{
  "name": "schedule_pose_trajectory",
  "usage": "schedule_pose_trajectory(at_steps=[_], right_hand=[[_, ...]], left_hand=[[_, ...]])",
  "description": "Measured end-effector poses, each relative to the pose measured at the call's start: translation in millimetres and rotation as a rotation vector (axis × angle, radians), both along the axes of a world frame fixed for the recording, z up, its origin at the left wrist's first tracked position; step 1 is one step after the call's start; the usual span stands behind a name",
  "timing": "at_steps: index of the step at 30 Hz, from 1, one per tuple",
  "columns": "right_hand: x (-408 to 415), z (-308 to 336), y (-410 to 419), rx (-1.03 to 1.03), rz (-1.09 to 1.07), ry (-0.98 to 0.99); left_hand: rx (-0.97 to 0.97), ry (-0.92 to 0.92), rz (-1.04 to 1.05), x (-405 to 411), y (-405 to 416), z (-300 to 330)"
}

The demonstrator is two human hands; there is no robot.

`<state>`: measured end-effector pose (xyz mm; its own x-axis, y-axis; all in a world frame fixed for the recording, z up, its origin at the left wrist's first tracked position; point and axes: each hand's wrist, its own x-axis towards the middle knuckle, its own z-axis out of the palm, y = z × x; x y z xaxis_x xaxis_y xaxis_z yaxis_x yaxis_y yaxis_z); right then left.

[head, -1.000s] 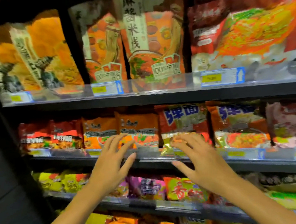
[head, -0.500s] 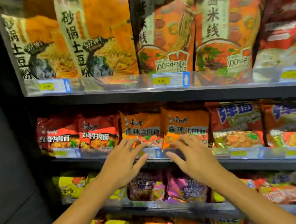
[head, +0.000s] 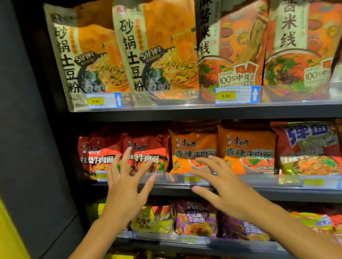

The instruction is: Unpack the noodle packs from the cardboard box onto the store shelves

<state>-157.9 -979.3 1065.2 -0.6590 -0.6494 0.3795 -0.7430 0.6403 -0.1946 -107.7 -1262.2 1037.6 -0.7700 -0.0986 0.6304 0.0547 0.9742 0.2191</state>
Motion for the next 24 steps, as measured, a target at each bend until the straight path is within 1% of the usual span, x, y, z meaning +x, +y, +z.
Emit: schedule_pose_trajectory(at_steps=[2,5,7,9,14,16,18,21,24], right_hand=[[3.8,2.1,-23.0,0.055,-0.036,-0.062],[2.5,4.5,-49.1,0.129,-0.12,-0.098],[-2.6,4.9,-60.0,0.17,-0.166,-0.115],[-8.0,6.3,-67.0,0.209,-0.202,-0.127],[-13.7,9.7,-70.8,0.209,-0.236,-0.14],[-10.6,7.8,-65.7,0.158,-0.256,-0.037],[-9.9,4.1,-59.8,0.11,-0.282,0.058],[-14.9,-0.2,-52.8,0.155,-0.341,0.064],[-16.8,-1.7,-51.0,0.187,-0.339,0.083]], left_hand=[[0.031,-0.128,0.074,3.2,-23.9,-2.7],[-0.025,-0.288,0.11,3.6,-42.7,2.5],[-0.053,-0.356,0.124,1.3,-44.5,7.5],[-0.054,-0.386,0.133,-2.7,-43.7,12.0],[-0.026,-0.369,0.084,-4.0,-47.0,9.3],[0.036,-0.31,0.046,4.6,-48.8,4.3],[0.072,-0.244,0.065,12.9,-52.2,-1.3],[-0.041,-0.215,0.136,16.7,-60.0,-8.5],[-0.059,-0.236,0.141,12.0,-64.9,-9.6]])
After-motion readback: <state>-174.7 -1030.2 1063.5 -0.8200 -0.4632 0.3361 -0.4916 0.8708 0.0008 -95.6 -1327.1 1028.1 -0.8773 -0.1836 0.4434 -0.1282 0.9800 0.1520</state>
